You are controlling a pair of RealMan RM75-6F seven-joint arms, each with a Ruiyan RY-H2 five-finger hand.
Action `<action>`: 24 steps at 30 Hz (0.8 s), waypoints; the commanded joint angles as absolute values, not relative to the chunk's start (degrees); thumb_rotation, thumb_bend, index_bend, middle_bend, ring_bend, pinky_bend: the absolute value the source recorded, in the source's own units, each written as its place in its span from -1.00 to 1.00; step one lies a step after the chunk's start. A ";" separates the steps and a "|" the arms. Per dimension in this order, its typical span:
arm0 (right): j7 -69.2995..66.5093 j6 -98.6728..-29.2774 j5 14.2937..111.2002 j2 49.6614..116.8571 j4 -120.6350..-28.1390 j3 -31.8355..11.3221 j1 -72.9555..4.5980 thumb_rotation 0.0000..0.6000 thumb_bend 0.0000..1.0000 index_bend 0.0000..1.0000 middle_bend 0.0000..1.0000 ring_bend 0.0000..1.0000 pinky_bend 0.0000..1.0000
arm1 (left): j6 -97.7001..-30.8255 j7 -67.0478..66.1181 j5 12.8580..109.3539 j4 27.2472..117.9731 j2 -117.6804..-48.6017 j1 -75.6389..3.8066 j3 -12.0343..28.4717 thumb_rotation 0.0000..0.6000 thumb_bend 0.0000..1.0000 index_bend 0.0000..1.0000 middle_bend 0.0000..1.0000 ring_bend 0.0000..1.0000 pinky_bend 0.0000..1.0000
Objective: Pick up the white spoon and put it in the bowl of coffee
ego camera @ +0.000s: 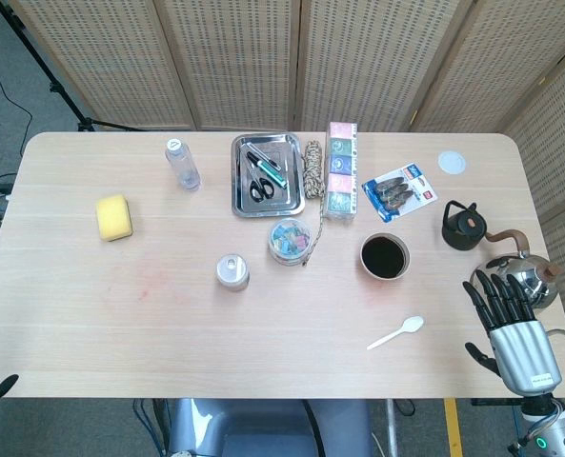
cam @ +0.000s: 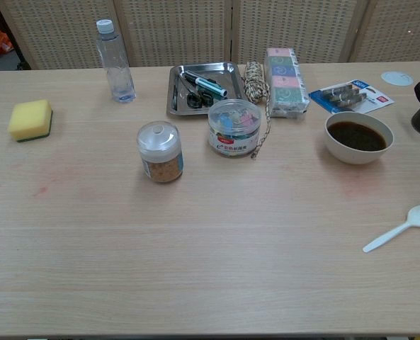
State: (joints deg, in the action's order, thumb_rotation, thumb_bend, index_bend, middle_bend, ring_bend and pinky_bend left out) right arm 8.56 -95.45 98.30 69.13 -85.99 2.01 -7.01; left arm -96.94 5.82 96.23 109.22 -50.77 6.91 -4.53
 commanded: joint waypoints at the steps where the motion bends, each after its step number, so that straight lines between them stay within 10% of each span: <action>1: 8.73 -94.99 98.37 68.91 -86.24 2.07 -6.91 1.00 -1.00 -1.00 -1.00 -1.00 -1.00 | -96.75 5.94 96.12 109.30 -50.64 6.84 -4.53 1.00 -1.00 -1.00 -1.00 -1.00 -1.00; 24: 5.37 -70.85 108.07 73.57 -83.74 5.46 -21.45 1.00 -0.87 -0.26 -1.00 -1.00 -1.00 | -95.71 7.21 96.98 109.39 -50.02 6.63 -5.10 1.00 -1.00 -1.00 -1.00 -1.00 -1.00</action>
